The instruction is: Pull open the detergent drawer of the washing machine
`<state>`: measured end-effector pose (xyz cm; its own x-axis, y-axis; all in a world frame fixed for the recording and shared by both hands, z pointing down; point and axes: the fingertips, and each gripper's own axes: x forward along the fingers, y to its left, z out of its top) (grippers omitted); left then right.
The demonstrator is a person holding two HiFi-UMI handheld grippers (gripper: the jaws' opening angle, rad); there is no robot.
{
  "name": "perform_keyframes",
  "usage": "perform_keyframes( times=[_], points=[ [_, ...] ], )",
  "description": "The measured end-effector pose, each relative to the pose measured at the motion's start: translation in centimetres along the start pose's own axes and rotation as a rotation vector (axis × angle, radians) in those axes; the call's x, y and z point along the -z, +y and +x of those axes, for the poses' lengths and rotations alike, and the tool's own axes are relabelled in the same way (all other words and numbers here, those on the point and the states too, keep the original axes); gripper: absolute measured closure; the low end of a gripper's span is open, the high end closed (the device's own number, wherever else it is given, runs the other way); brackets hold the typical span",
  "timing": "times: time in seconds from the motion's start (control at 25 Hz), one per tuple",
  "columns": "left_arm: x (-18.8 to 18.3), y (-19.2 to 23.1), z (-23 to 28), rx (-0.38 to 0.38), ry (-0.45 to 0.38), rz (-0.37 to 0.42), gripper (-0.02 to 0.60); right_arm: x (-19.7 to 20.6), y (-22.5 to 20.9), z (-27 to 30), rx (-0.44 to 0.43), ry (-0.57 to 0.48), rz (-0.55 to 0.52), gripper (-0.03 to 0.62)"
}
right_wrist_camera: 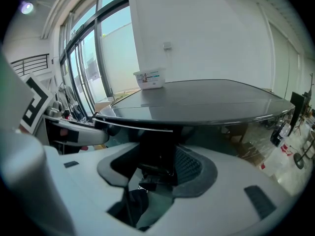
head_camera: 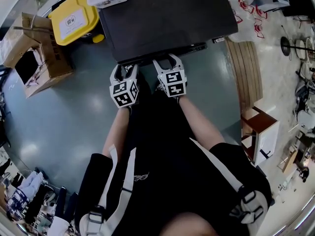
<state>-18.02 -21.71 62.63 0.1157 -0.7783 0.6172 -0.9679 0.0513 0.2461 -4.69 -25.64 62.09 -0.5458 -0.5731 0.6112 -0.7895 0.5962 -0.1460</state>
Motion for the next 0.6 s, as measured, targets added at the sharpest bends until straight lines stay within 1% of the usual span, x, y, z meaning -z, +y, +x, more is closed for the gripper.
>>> perform_keyframes(
  times=[0.24, 0.6],
  points=[
    [0.09, 0.23, -0.07, 0.003, 0.005, 0.003, 0.264, -0.13, 0.04, -0.08, -0.031, -0.004, 0.030, 0.388],
    [0.74, 0.32, -0.33, 0.002, 0.013, 0.007, 0.265, 0.52, 0.30, -0.33, -0.042, 0.011, 0.015, 0.404]
  ],
)
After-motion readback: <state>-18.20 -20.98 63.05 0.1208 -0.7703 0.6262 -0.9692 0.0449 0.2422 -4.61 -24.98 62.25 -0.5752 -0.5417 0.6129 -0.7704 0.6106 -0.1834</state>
